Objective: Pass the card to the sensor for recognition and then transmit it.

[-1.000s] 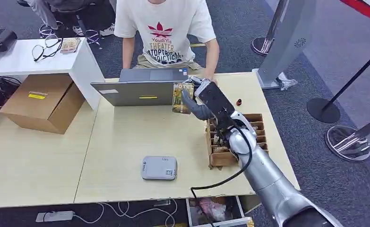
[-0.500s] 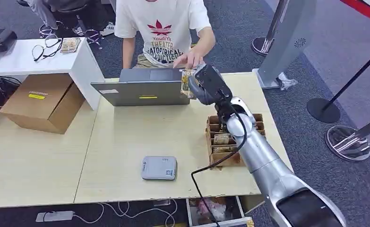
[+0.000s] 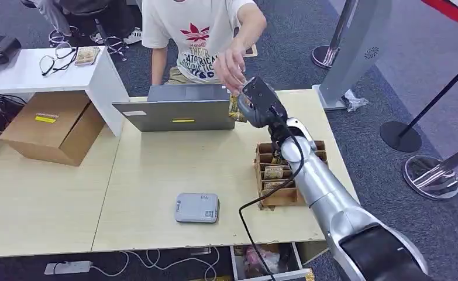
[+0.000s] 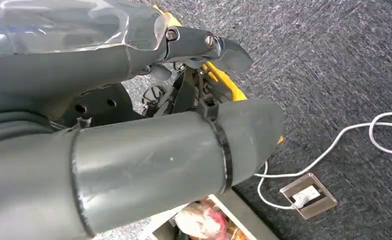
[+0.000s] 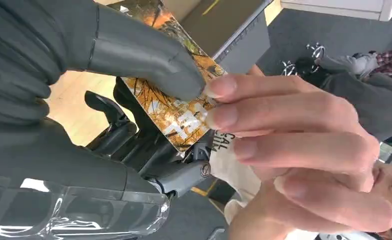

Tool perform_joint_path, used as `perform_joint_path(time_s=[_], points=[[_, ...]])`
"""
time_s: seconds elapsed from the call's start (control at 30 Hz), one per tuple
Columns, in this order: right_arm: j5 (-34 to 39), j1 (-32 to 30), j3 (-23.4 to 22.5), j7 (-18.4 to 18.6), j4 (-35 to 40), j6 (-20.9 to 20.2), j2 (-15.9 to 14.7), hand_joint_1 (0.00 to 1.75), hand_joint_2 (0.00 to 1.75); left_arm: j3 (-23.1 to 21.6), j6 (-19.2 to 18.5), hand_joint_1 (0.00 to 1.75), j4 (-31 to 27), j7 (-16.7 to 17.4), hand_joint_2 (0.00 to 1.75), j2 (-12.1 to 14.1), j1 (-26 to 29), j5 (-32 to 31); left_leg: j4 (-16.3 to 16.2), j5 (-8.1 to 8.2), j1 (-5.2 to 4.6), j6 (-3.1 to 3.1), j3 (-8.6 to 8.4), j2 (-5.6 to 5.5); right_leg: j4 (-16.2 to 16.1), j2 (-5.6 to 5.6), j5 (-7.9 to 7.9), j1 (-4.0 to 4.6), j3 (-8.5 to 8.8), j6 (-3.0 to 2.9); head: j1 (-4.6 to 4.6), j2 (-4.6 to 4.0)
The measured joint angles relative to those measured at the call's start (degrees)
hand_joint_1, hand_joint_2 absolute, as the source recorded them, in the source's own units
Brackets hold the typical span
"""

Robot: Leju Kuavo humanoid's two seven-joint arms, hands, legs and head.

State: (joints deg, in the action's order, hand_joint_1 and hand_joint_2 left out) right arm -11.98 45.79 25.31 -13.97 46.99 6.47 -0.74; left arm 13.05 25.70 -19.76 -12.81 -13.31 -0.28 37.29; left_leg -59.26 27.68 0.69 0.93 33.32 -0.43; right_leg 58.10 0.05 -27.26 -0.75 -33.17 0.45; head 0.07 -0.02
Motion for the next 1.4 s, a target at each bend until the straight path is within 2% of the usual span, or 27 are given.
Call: perform_joint_path(time_s=[0.13, 0.17, 0.2, 0.23, 0.67, 0.83, 1.0, 1.13, 1.4], points=[[0.0, 0.2, 0.0, 0.0, -0.7, 0.0, 0.3, 1.75, 1.75, 0.0, -0.1, 0.00, 0.0, -0.4, 0.00, 0.0, 0.0, 0.1, 0.0, 0.00, 0.00, 0.00, 0.00, -0.01, 0.0, -0.01, 0.00, 0.00, 0.00, 0.00, 0.00, 0.00], [0.0, 0.2, 0.0, 0.0, -0.9, 0.0, 0.3, 1.62, 1.75, 0.0, -0.1, 0.00, 0.0, -0.4, 0.00, 0.0, 0.0, 0.2, 0.0, 0.00, 0.00, 0.00, 0.00, -0.01, 0.0, -0.01, 0.00, 0.00, 0.00, 0.00, 0.00, 0.00], [0.0, 0.3, 0.0, 0.0, -1.0, 0.0, 0.3, 0.56, 1.75, 0.0, -0.1, 0.00, 0.0, -0.5, 0.00, 0.1, 0.0, 0.3, 0.0, 0.00, 0.00, 0.00, 0.00, -0.01, 0.0, 0.00, 0.00, 0.00, 0.00, 0.00, 0.00, 0.00], [0.0, 0.3, 0.0, 0.0, -1.1, -0.1, 0.4, 0.02, 1.75, 0.0, -0.1, 0.00, 0.0, -0.5, 0.00, 0.1, 0.0, 0.3, 0.0, 0.00, 0.00, 0.00, 0.01, -0.01, 0.0, 0.00, 0.00, 0.00, 0.01, 0.00, 0.00, 0.00], [0.4, 0.3, 0.0, 0.3, -1.4, -1.3, 1.3, 0.00, 1.75, -1.1, 0.7, 0.00, 0.0, -1.2, 0.00, 0.2, 0.7, -0.4, 0.0, 0.00, 0.00, 0.00, 0.00, 0.00, 0.0, 0.01, 0.00, 0.00, 0.00, 0.00, 0.00, 0.00], [0.3, -0.4, -0.1, 0.1, 0.7, -0.9, 1.3, 0.00, 1.75, -1.2, 1.4, 0.00, -0.6, -1.2, 0.00, 0.2, 1.3, -0.4, 0.0, 0.00, 0.00, 0.00, 0.01, 0.00, 0.0, 0.01, 0.00, 0.00, -0.02, 0.00, 0.02, 0.00], [-2.0, -2.7, -0.2, -0.5, 5.5, 1.8, 1.2, 0.00, 1.75, -1.3, 2.0, 0.00, -1.7, -1.2, 0.00, 0.2, 1.8, -0.6, 0.0, 0.00, 0.00, 0.00, 0.00, 0.02, 0.0, 0.03, 0.00, 0.00, -0.05, 0.00, 0.02, 0.00], [-6.5, -5.9, -0.1, -1.2, 11.3, 5.6, 0.4, 0.00, 1.75, -1.3, 2.9, 0.00, -2.8, -1.2, 0.00, 0.0, 2.3, -0.9, 0.0, 0.01, 0.00, 0.00, 0.00, 0.01, 0.0, 0.02, -0.01, 0.00, -0.06, 0.00, 0.02, 0.00], [-17.8, -15.4, -0.1, -1.0, 25.6, 10.5, -3.7, 0.00, 1.75, -1.3, 4.8, 0.00, -6.4, -0.9, 0.00, -0.7, 3.7, -3.8, 0.0, 0.02, -0.01, -0.01, 0.03, 0.01, 0.0, 0.00, -0.01, -0.01, -0.07, 0.01, -0.04, 0.00]])
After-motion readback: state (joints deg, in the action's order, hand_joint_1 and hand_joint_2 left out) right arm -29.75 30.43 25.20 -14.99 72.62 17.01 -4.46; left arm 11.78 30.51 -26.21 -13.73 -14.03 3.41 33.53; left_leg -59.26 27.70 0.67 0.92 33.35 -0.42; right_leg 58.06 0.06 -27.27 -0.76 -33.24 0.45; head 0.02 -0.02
